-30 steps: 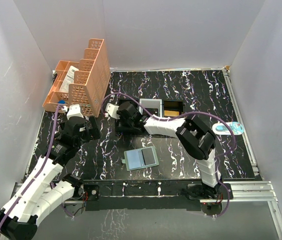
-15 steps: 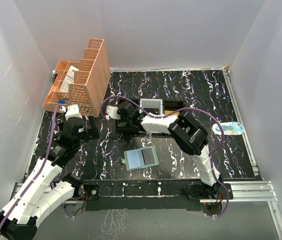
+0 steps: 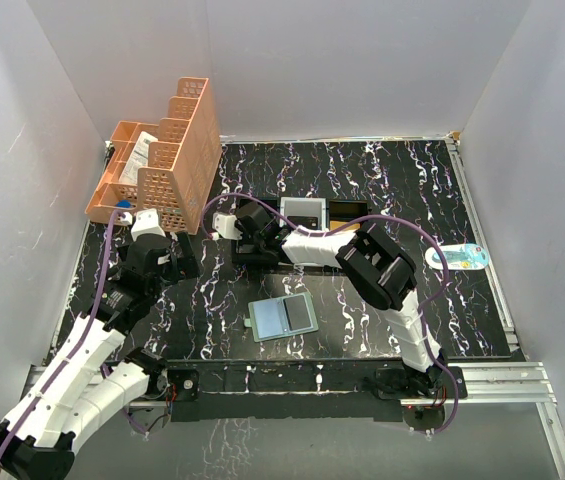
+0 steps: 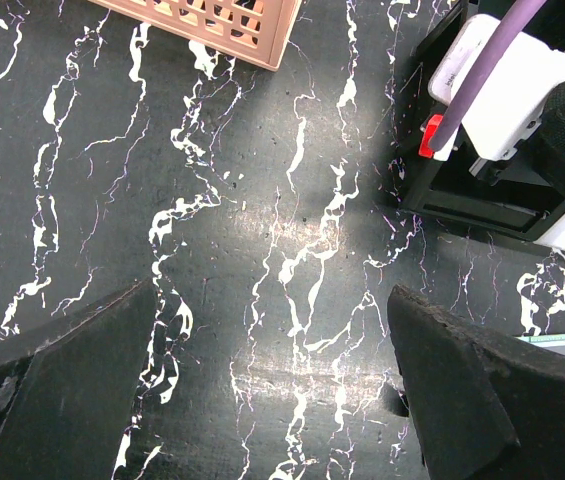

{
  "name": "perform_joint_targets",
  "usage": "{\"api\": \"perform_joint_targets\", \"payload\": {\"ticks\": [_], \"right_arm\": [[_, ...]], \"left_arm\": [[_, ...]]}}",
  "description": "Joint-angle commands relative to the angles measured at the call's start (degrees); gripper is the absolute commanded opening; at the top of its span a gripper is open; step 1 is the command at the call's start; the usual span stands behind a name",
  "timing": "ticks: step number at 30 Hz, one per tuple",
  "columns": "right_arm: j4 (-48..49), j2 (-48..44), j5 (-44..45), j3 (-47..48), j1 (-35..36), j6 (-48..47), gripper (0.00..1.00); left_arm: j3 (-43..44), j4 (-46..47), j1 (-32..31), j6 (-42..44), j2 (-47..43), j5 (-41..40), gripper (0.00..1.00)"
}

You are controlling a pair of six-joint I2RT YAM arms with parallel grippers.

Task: Take the credit cards out of the card holder

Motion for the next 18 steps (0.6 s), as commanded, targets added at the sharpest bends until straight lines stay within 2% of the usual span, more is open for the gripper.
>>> {"api": "perform_joint_targets", "payload": {"ticks": [1, 9, 11, 12, 18], "right_arm": [[3.9, 0.4, -0.3, 0.5, -0.3, -0.1, 0.13], [4.2, -0.2, -0.8, -0.3, -0.5, -0.1, 0.25], [4.0, -0.6, -1.4, -0.4, -0.5, 0.4, 0.36], [3.5, -0.8, -2.0, -0.3, -0.5, 0.6, 0.39], [3.5, -1.5, -3.2, -0.3, -0.9, 2.9, 0.43]], "left_arm": [[0.9, -0.9, 0.2, 0.0, -0.2, -1.1, 0.99], [0.9, -0.7, 0.2, 0.2, 0.1, -0.6, 0.99], [0.9, -0.7, 0.2, 0.2, 0.3, -0.5, 0.99], [1.0, -0.7, 0.2, 0.3, 0.4, -0.5, 0.99], [0.8, -0.5, 0.2, 0.3, 0.5, -0.1, 0.99]]}}
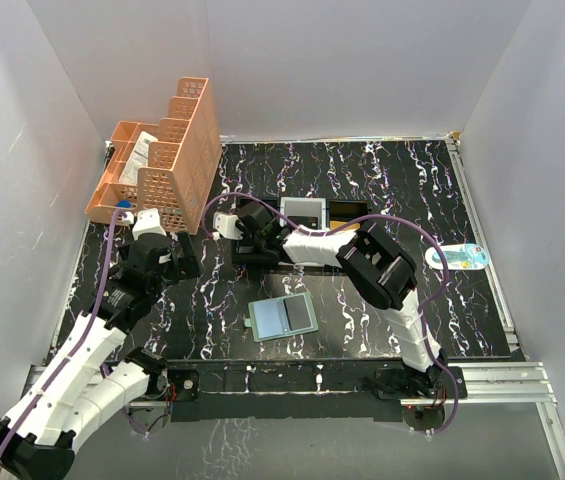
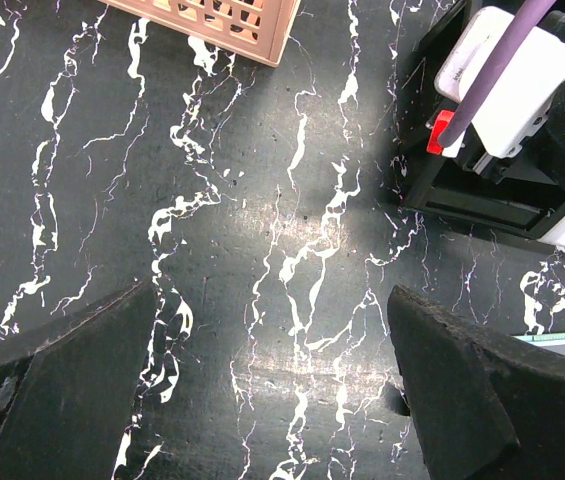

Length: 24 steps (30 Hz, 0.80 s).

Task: Take the credit cards out of the card holder

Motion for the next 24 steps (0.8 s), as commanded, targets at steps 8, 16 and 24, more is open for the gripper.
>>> {"api": "perform_joint_targets", "payload": {"ticks": [8, 16, 24], "right_arm": [[3.2, -1.4, -1.1, 0.4, -0.7, 3.4, 0.52], [2.7, -0.8, 1.1, 1.7, -0.8, 6.0, 0.60], [3.5, -1.0, 2.0, 2.1, -0.8, 6.1, 0.58]], "left_arm": [[0.8, -0.4, 0.2, 0.6, 0.9, 0.8, 0.99], [0.6, 0.1, 0.2, 1.0, 0.4, 1.4, 0.99], [0.6, 0.1, 0.2, 1.1, 0.5, 1.7, 0.99]]}}
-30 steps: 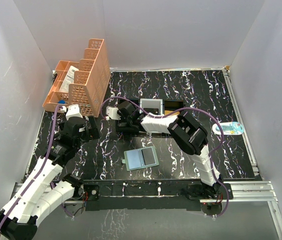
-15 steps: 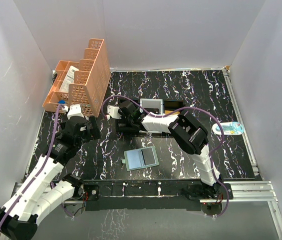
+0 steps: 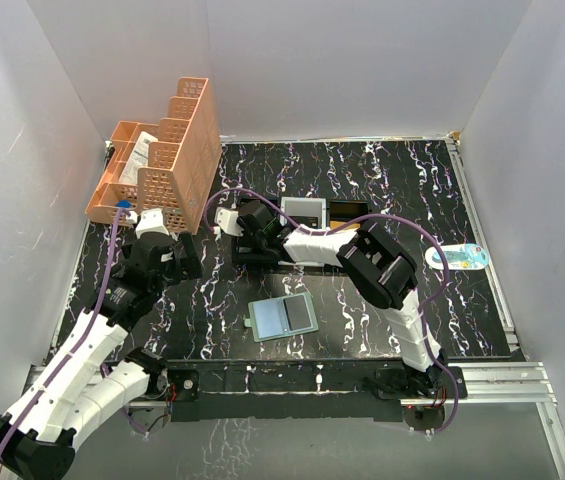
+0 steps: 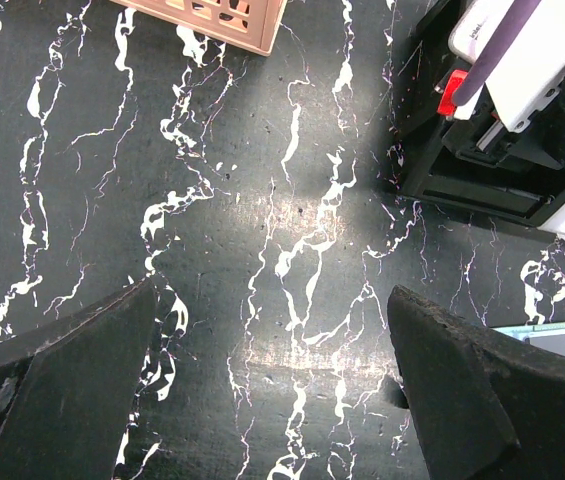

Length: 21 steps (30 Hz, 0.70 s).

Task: Take the credit cards out of the card holder

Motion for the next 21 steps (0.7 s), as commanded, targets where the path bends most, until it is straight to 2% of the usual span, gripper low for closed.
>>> {"api": "perform_joint_targets", "payload": {"ticks": [1, 12, 21], "right_arm": [[3.1, -1.0, 1.2, 2.1, -0.4, 1.3, 0.58], [3.3, -4.3, -4.1, 1.4, -0.4, 4.8, 0.66], [6.5, -9.4, -6.2, 0.1, -0.4, 9.4, 0.66]], "left_arm": [[0.6, 0.1, 0.2, 0.8, -0.5, 0.4, 0.99], [0.5, 0.2, 0.2, 1.0, -0.4, 0.7, 0.99], [0.5, 0.2, 0.2, 0.9, -1.1, 0.6, 0.99]]}}
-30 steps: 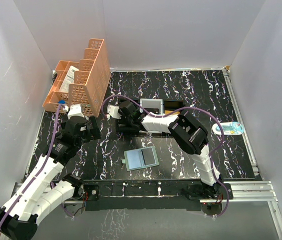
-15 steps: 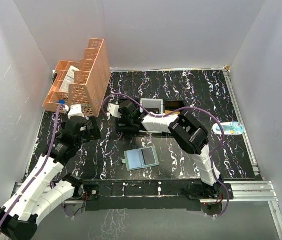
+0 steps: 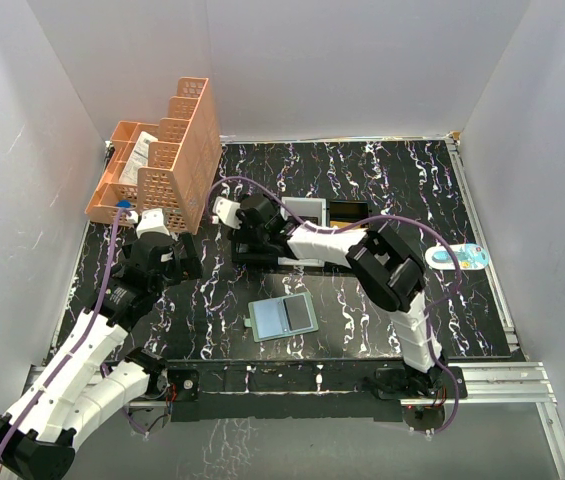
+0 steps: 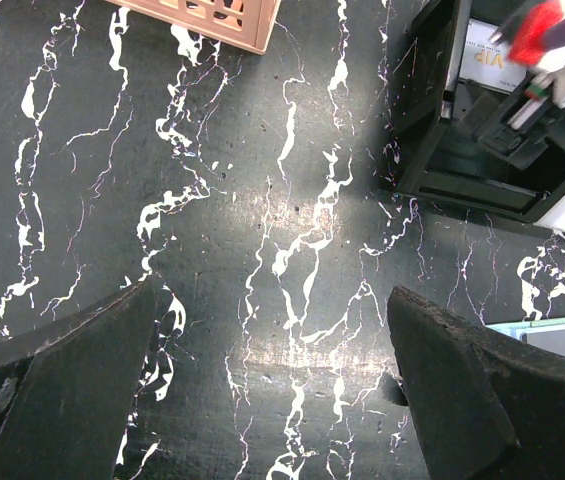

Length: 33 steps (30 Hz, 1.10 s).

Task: Take the credit cards out of the card holder

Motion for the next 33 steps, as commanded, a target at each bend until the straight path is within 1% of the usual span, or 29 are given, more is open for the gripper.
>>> {"api": "perform_joint_targets", "payload": {"ticks": [1, 3, 5, 6, 7, 9, 13, 16, 19, 21, 24, 27, 29, 31, 33], "right_arm": [[6.9, -8.3, -1.8, -0.6, -0.2, 4.6, 0.66], [9.5, -11.2, -0.5, -2.8, -0.2, 7.3, 0.67], [13.2, -14.3, 5.1, -5.6, -0.2, 11.7, 0.73], [14.3, -16.1, 6.7, -7.0, -0.2, 14.0, 0.75], [14.6, -17.9, 7.4, -8.5, -0.2, 16.1, 0.75], [15.4, -21.9, 9.7, -12.2, -0.2, 22.0, 0.79], [15.9, -30.4, 16.6, -21.0, -0.2, 35.1, 0.93], [13.5, -35.5, 18.1, -25.6, -0.2, 43.0, 0.97], [7.8, -40.1, 15.6, -28.5, -0.2, 52.3, 0.98], [6.2, -43.1, 10.2, -31.5, -0.2, 56.1, 0.98], [9.9, -48.5, 3.2, -39.0, -0.2, 60.1, 0.98], [13.8, -55.2, 1.1, -46.2, -0.2, 66.0, 0.98], [15.1, -60.5, -0.2, -49.8, -0.2, 68.8, 0.98], [15.2, -64.8, -0.4, -52.9, -0.2, 74.2, 0.98], [16.4, -68.2, -3.8, -56.3, -0.2, 75.8, 0.98]], "left_arm": [[0.5, 0.2, 0.2, 0.7, -1.2, -0.1, 0.99], [0.5, 0.2, 0.2, 0.6, -1.5, -0.2, 0.99], [0.4, 0.0, 0.2, 0.4, -1.8, -0.4, 0.99], [0.4, -0.2, 0.2, 0.4, -1.9, -0.9, 0.99], [0.4, -0.6, 0.2, 0.2, -1.8, -1.4, 0.99], [0.5, -1.0, 0.2, -0.1, -1.7, -2.2, 0.99], [0.5, -0.9, 0.2, -0.1, -2.0, -1.8, 0.99], [-0.2, 0.7, 0.2, 0.8, -2.4, 0.8, 0.99], [-1.0, 2.4, 0.2, 1.6, -2.4, 4.1, 0.99], [-1.4, 3.4, 0.2, 1.9, -1.9, 6.2, 0.99], [-2.1, 5.5, 0.2, 2.8, -0.6, 11.2, 0.99], [-2.6, 7.2, 0.2, 3.8, 1.3, 16.4, 0.99], [-2.4, 7.4, 0.2, 4.5, 2.1, 17.4, 0.99], [-2.5, 7.7, 0.2, 5.1, 1.8, 18.0, 0.99], [-2.6, 8.1, 0.3, 5.4, 0.7, 18.8, 0.99]]}}
